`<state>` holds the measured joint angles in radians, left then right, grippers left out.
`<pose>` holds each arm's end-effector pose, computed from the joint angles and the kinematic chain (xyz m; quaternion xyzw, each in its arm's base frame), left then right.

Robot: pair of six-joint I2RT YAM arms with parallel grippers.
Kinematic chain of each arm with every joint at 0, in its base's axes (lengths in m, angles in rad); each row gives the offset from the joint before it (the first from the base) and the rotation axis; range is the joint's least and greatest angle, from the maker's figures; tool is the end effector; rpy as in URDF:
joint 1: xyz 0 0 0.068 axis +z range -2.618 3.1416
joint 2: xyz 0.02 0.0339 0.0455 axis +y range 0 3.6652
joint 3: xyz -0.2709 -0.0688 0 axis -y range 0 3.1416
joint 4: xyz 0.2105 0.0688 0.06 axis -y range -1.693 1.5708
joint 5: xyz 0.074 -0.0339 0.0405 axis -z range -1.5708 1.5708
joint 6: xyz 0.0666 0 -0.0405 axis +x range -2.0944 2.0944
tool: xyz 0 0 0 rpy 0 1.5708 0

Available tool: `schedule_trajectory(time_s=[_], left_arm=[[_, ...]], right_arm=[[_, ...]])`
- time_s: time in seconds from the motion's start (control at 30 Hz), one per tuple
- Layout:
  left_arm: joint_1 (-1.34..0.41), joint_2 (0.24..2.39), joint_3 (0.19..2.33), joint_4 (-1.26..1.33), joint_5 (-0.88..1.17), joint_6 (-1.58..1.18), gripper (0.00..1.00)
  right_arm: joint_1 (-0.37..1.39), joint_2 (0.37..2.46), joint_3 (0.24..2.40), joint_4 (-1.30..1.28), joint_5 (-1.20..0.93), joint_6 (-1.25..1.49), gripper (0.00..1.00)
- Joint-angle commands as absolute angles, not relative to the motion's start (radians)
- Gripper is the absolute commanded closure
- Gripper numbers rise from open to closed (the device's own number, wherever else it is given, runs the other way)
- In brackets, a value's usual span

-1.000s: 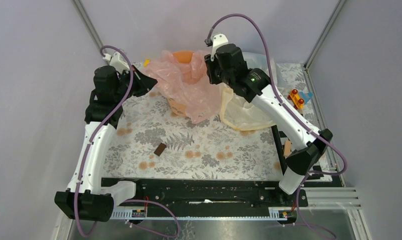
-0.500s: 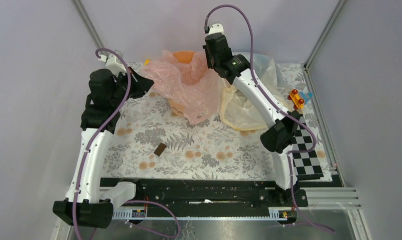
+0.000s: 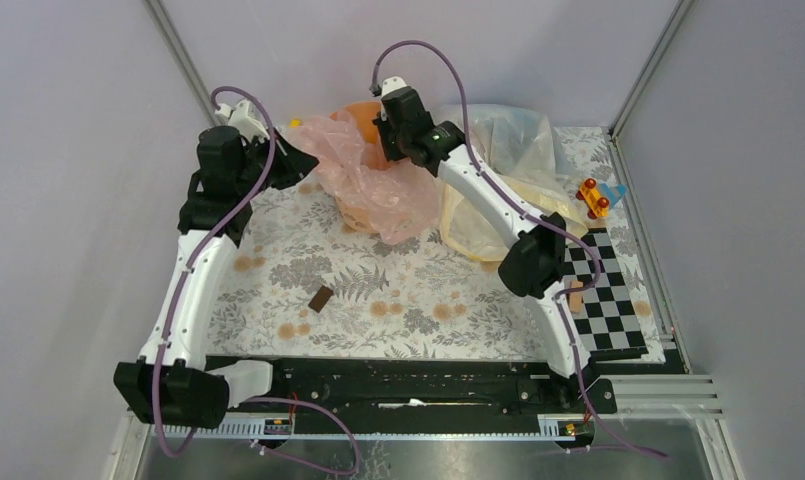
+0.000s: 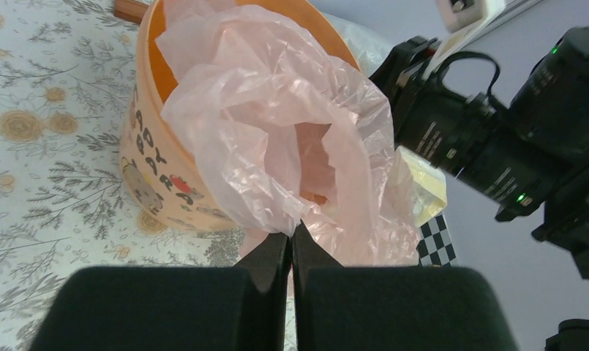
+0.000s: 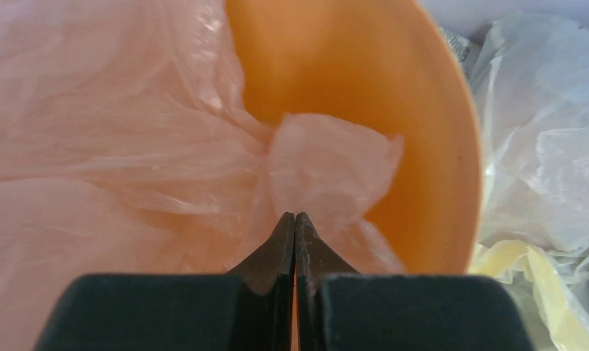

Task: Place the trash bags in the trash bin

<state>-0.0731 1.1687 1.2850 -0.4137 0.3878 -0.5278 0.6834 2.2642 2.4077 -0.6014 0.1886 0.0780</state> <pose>0.2433 -0.0431 0.4071 -0.0662 0.7945 -0.3207 0.5114 0.4095 0.3174 0.3497 -0.2045 0.8218 0.1212 0.5179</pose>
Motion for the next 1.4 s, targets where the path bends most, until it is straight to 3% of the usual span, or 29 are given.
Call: schedule_trajectory(time_s=[0.0,0.1,0.4,0.47,0.57,0.7,0.9,1.07,1.37], left_arm=[[-0.07,1.242,1.314,-0.295,0.451,-0.58,1.0],[-0.075,1.32,1.342,-0.281,0.456,-0.6,1.0],[-0.212,1.563,1.573,-0.342,0.321,-0.584,1.0],[-0.219,1.583,1.582,-0.353,0.317,-0.585,1.0],[-0.219,1.558,1.557,-0.358,0.301,-0.582,1.0],[-0.217,1.476,1.517,-0.369,0.249,-0.564,1.0],[-0.21,1.38,1.535,-0.467,0.234,-0.527,1.0],[-0.197,1.331,1.532,-0.517,0.223,-0.505,1.0],[-0.179,1.324,1.521,-0.535,0.256,-0.492,1.0]], right_arm=[[0.691,2.314,2.47,-0.63,0.218,0.065,1.0],[0.69,2.331,2.526,-0.686,0.244,0.059,0.95],[0.691,2.003,2.378,-0.647,0.157,0.066,0.55],[0.692,1.944,2.325,-0.662,0.132,0.06,0.42],[0.695,1.85,2.226,-0.671,0.053,0.046,0.32],[0.765,1.694,2.009,-0.594,-0.051,-0.049,0.31],[0.929,1.479,1.59,-0.345,-0.057,-0.204,0.3],[0.96,1.409,1.316,-0.112,-0.013,-0.238,0.27],[0.96,1.463,1.135,0.153,0.152,-0.332,0.25]])
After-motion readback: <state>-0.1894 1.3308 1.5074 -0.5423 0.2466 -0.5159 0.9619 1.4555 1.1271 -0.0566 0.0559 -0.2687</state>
